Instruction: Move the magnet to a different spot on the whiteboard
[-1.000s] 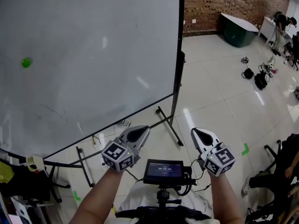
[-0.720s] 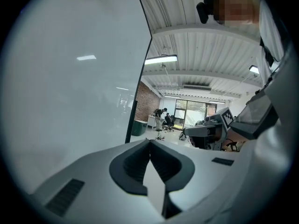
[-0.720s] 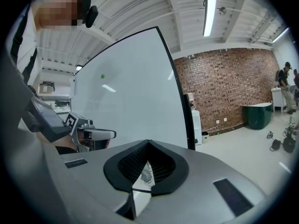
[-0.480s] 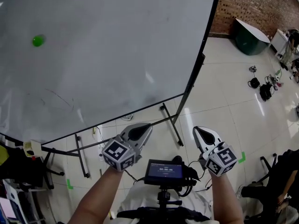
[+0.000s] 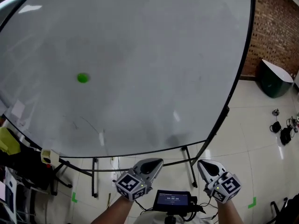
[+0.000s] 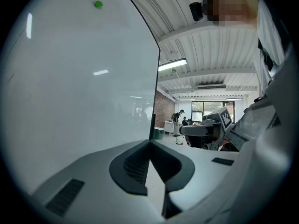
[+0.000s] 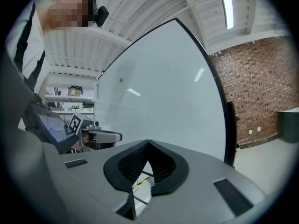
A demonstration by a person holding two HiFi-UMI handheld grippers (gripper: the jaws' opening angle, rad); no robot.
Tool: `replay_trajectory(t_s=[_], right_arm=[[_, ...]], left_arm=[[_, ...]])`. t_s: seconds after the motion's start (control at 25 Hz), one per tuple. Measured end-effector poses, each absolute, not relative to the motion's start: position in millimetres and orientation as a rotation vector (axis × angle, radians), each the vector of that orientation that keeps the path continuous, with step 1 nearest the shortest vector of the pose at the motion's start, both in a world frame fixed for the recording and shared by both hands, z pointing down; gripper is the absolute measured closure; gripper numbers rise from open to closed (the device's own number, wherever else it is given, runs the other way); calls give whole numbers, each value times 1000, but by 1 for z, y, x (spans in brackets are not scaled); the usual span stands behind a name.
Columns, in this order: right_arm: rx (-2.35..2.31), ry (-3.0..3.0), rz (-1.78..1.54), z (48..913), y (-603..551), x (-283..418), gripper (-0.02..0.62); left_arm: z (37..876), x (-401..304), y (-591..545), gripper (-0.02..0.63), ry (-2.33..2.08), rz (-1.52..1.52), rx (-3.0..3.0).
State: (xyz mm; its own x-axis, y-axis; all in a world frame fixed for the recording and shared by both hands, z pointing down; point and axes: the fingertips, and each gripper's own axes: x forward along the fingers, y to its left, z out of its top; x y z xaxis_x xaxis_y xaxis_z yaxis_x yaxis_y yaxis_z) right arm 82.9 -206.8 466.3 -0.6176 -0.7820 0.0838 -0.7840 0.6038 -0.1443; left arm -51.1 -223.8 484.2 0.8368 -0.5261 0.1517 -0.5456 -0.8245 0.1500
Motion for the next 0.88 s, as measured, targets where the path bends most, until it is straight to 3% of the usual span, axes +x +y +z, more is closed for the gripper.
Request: replay_trajectory(t_s=[0.88], right_arm=[[612,-3182,-23,371,-271,-20,569]], left_arm=[[363,-142,-262,578,-1629,164,2885]])
